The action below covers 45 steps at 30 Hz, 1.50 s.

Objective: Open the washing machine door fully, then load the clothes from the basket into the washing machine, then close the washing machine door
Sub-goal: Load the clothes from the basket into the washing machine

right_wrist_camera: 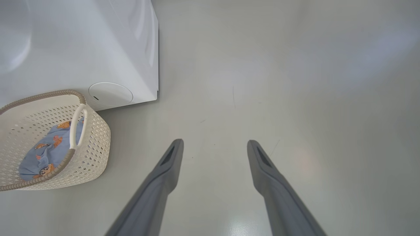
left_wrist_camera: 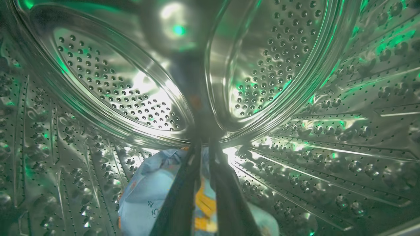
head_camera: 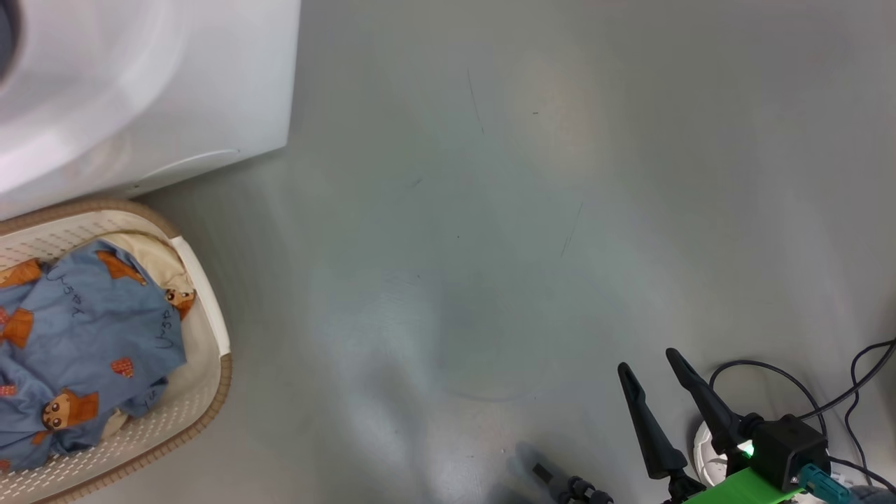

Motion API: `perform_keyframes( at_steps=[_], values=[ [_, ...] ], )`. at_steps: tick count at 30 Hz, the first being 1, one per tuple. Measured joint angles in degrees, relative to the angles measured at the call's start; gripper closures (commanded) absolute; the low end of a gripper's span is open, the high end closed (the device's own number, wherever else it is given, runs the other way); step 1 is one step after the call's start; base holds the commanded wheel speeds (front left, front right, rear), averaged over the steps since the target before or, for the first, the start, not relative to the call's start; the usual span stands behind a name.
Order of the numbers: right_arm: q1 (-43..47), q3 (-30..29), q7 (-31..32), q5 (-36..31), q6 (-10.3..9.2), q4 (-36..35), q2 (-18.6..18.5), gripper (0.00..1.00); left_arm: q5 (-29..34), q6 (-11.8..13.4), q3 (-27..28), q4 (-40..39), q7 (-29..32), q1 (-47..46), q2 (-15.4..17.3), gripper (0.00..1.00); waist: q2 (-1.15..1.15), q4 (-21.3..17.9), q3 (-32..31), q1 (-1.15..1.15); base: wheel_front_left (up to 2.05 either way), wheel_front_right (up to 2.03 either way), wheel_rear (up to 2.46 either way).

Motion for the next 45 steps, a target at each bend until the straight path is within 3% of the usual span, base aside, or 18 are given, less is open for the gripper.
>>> perform_keyframes(
  at_steps=[1, 19, 35, 45],
  values=[
    [0.00, 0.00, 0.01, 0.00, 0.01, 0.01, 0.01, 0.00, -0.08, -0.47, 0.13, 0.64, 0.00, -0.08, -0.09, 0.00, 0.00, 0.03, -0.10, 0.00, 0.00, 0.00, 0.00],
    [-0.25, 0.35, 0.01, 0.24, 0.00, 0.80, -0.91, 0.00, -1.22, 3.12, 1.52, 8.45, 0.01, -0.99, -4.09, 0.00, 0.00, 3.51, -4.01, 0.00, 0.00, 0.00, 0.00],
    [-1.60, 0.83, 0.01, 0.24, 0.00, 1.89, -2.40, 0.00, -3.64, 6.05, 3.69, 6.98, 0.01, 7.43, -9.84, 0.00, 0.00, 8.59, -9.79, 0.00, 0.00, 0.00, 0.00],
    [-2.04, 0.67, 0.01, 0.24, 0.00, 2.86, -2.52, 0.00, -3.80, 6.16, 3.81, 4.08, 0.01, 13.51, -13.05, 0.00, 0.00, 12.10, -13.34, 0.00, 0.00, 0.00, 0.00]
  ],
)
